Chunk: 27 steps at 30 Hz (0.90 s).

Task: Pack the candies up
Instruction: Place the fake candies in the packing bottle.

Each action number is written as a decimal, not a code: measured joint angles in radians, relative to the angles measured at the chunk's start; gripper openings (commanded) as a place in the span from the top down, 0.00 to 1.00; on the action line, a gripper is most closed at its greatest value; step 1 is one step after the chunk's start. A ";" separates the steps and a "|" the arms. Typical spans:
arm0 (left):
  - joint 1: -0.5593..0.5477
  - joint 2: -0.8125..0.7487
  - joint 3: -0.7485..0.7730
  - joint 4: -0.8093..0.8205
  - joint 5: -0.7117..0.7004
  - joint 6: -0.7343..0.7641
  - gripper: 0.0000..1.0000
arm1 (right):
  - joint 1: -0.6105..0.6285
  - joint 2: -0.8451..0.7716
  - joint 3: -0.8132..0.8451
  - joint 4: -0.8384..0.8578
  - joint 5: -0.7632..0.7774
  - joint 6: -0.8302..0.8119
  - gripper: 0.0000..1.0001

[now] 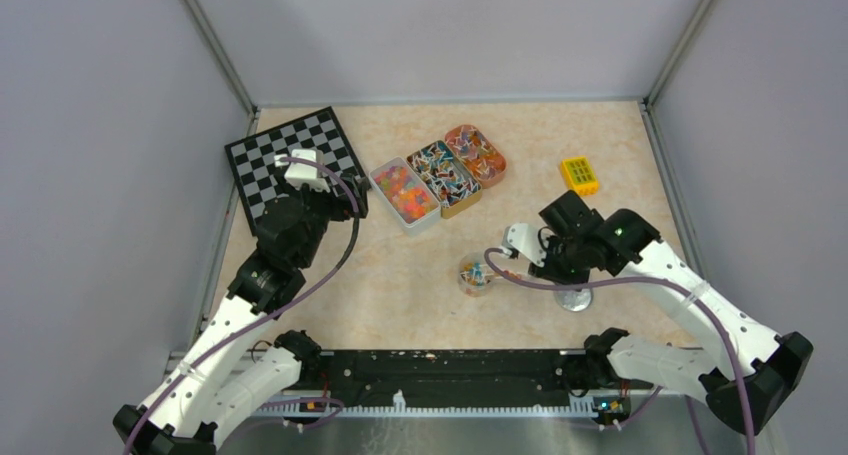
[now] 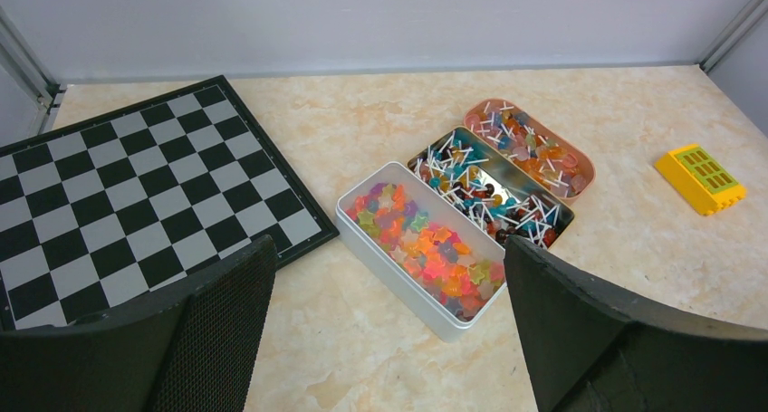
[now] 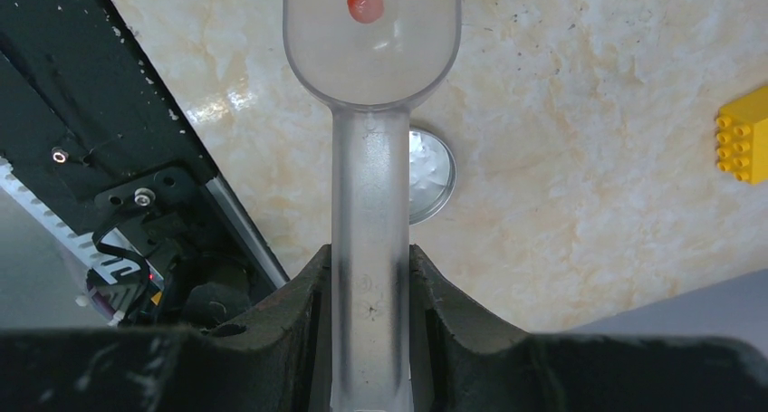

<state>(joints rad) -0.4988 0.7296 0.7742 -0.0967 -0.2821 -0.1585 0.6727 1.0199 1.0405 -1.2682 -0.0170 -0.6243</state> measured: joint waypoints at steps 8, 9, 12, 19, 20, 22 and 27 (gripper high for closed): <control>0.000 0.000 0.000 0.000 0.000 0.000 0.01 | 0.013 0.027 0.041 -0.018 0.009 0.021 1.00; 0.000 0.000 0.000 0.000 0.000 0.000 0.01 | 0.014 0.031 0.045 -0.019 0.010 0.024 1.00; 0.000 0.000 0.000 0.000 0.000 0.000 0.01 | 0.020 0.045 0.056 -0.025 0.021 0.027 1.00; 0.000 0.000 0.000 0.000 0.000 0.000 0.01 | 0.028 0.068 0.065 -0.037 0.035 0.038 1.00; 0.000 0.000 0.000 0.000 0.000 0.000 0.01 | 0.028 0.070 0.069 -0.038 0.035 0.039 1.00; 0.000 0.000 0.000 0.000 0.000 0.000 0.01 | 0.028 0.070 0.077 -0.039 0.037 0.042 1.00; 0.000 0.000 0.000 0.000 0.000 0.000 0.01 | 0.035 0.078 0.089 -0.043 0.043 0.044 1.00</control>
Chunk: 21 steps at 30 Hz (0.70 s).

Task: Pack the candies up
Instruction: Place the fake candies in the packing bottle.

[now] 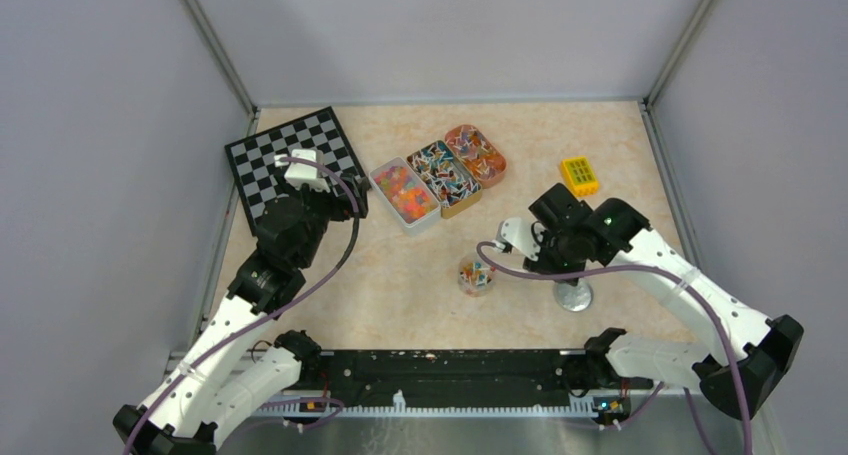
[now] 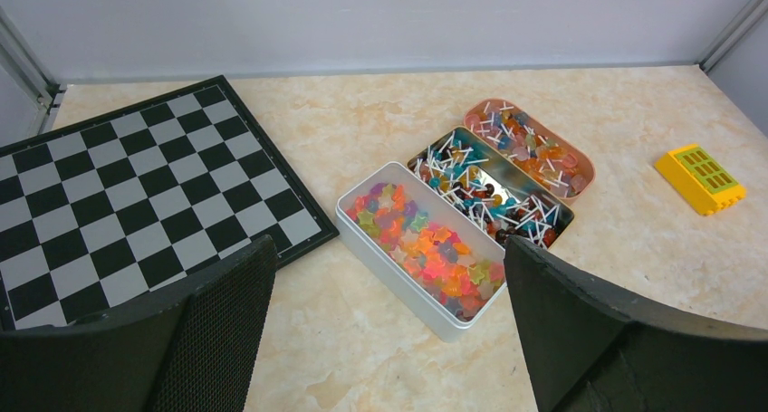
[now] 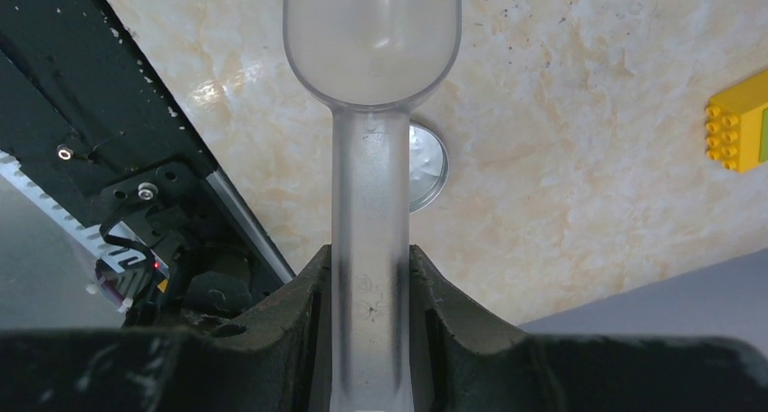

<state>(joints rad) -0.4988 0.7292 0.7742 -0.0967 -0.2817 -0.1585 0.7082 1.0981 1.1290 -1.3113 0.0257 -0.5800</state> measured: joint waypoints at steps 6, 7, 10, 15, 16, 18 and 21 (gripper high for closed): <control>0.000 0.000 0.000 0.000 0.000 0.000 0.01 | 0.003 0.010 0.001 -0.011 0.001 0.002 1.00; 0.000 0.000 0.000 0.000 0.000 0.000 0.01 | 0.003 0.010 0.004 -0.017 0.002 0.005 1.00; 0.000 -0.001 0.000 0.000 0.000 0.000 0.01 | 0.005 0.010 0.010 -0.019 0.004 0.008 1.00; 0.000 -0.001 0.000 0.000 0.000 0.000 0.01 | 0.011 0.010 0.014 -0.020 0.006 0.014 1.00; 0.000 -0.001 0.000 0.000 0.000 0.000 0.01 | 0.013 0.010 0.021 -0.021 0.006 0.017 1.00; 0.000 -0.001 0.000 0.000 0.001 0.000 0.01 | 0.016 0.010 0.047 -0.018 -0.002 0.029 1.00; 0.000 -0.001 0.000 0.000 0.013 0.000 0.01 | 0.017 0.009 0.126 0.002 -0.047 0.059 1.00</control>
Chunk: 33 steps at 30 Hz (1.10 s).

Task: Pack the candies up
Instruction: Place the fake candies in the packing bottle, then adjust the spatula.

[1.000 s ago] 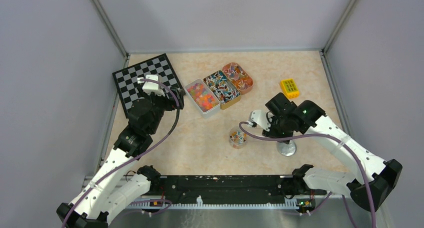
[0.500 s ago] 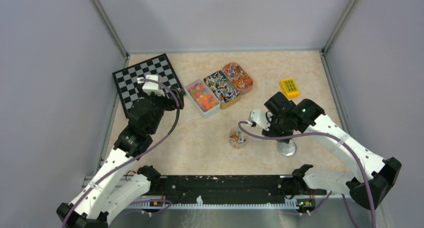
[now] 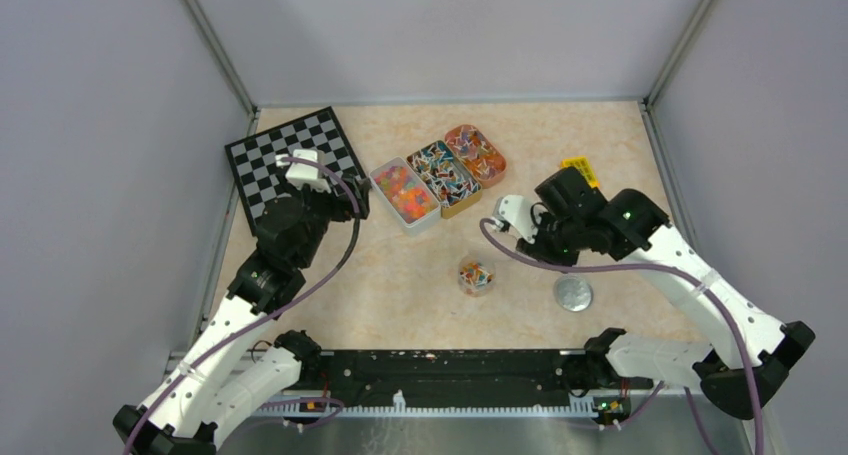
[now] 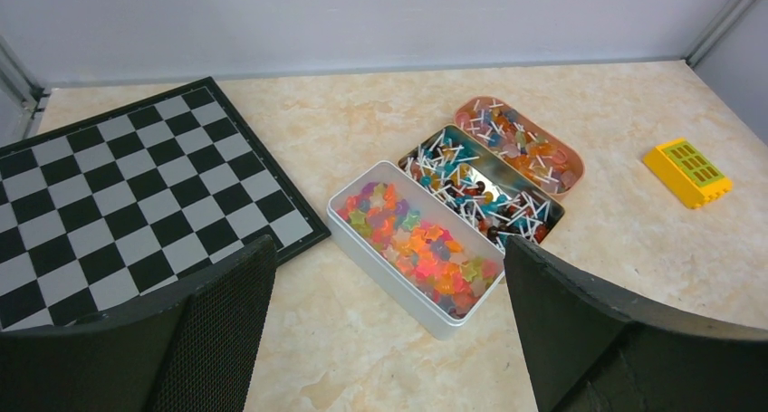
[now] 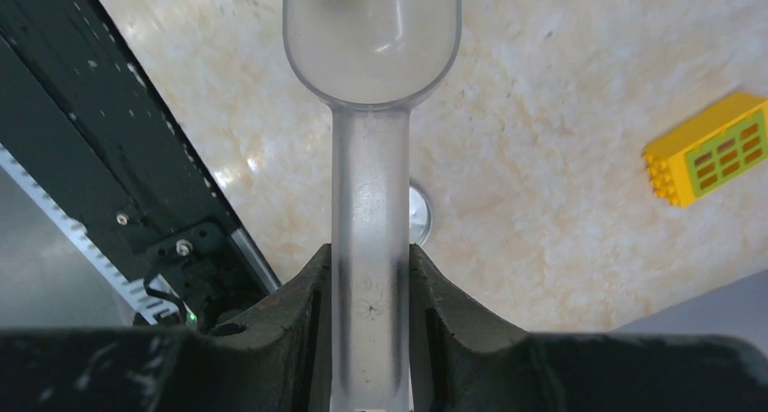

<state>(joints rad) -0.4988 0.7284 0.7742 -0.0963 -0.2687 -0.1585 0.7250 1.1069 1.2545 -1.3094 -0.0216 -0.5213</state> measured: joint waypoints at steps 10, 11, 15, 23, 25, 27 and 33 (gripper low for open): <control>-0.005 -0.002 -0.035 0.089 0.268 -0.004 0.07 | 0.000 0.002 0.056 0.155 -0.168 0.118 1.00; -0.007 0.003 -0.035 0.097 0.301 -0.004 0.08 | 0.000 0.009 0.056 0.167 -0.180 0.129 1.00; -0.013 0.042 -0.035 0.132 0.444 -0.005 0.14 | 0.001 0.026 0.056 0.227 -0.226 0.165 1.00; -0.016 0.147 -0.035 0.151 0.601 -0.008 0.20 | 0.002 -0.051 0.029 0.364 -0.304 0.187 1.00; -0.016 0.157 -0.035 0.151 0.618 -0.008 0.22 | 0.002 -0.096 0.013 0.401 -0.320 0.193 1.00; -0.017 0.173 -0.035 0.158 0.641 -0.007 0.23 | 0.002 -0.138 -0.008 0.445 -0.331 0.201 1.00; -0.021 0.244 -0.030 0.148 0.709 -0.005 0.26 | 0.002 -0.227 -0.084 0.591 -0.359 0.227 1.00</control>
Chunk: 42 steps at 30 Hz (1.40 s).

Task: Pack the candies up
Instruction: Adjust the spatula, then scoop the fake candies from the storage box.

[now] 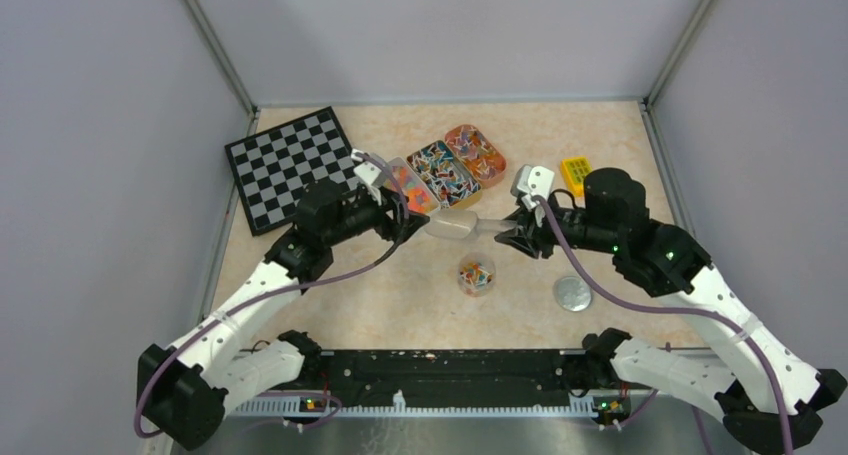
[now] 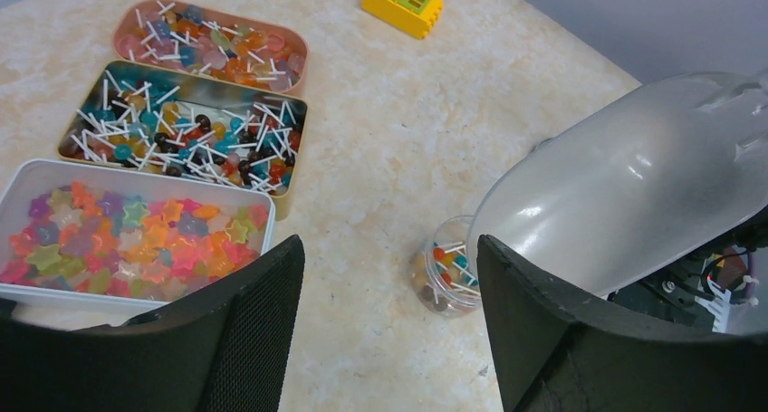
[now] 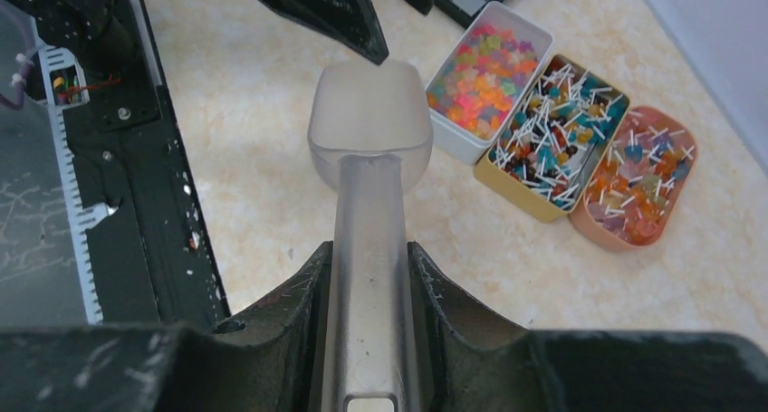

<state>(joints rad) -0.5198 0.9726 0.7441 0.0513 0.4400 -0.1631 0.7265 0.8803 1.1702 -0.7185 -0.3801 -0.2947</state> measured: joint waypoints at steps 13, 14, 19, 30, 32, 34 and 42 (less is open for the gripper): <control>0.000 -0.024 0.013 -0.056 -0.135 0.016 0.01 | 0.000 -0.008 -0.078 0.166 0.021 0.055 1.00; 0.000 -0.040 0.013 -0.070 -0.176 0.018 0.01 | 0.000 0.002 -0.077 0.166 0.041 0.056 1.00; 0.000 -0.142 0.013 -0.093 -0.362 0.028 0.01 | -0.001 0.085 -0.061 0.149 0.194 0.078 1.00; 0.000 -0.211 0.013 -0.103 -0.501 0.034 0.01 | -0.191 0.399 0.176 0.032 0.444 0.145 1.00; 0.000 -0.211 0.013 -0.106 -0.508 0.034 0.01 | -0.217 0.455 0.222 0.011 0.468 0.149 1.00; 0.000 -0.211 0.013 -0.108 -0.510 0.034 0.01 | -0.238 0.520 0.267 0.003 0.484 0.150 1.00; 0.000 -0.211 0.013 -0.113 -0.512 0.034 0.01 | -0.299 0.716 0.372 -0.039 0.452 0.147 1.00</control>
<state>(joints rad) -0.5201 0.7616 0.7574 -0.0616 -0.0723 -0.1291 0.4274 1.5963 1.5421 -0.7574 0.0715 -0.1474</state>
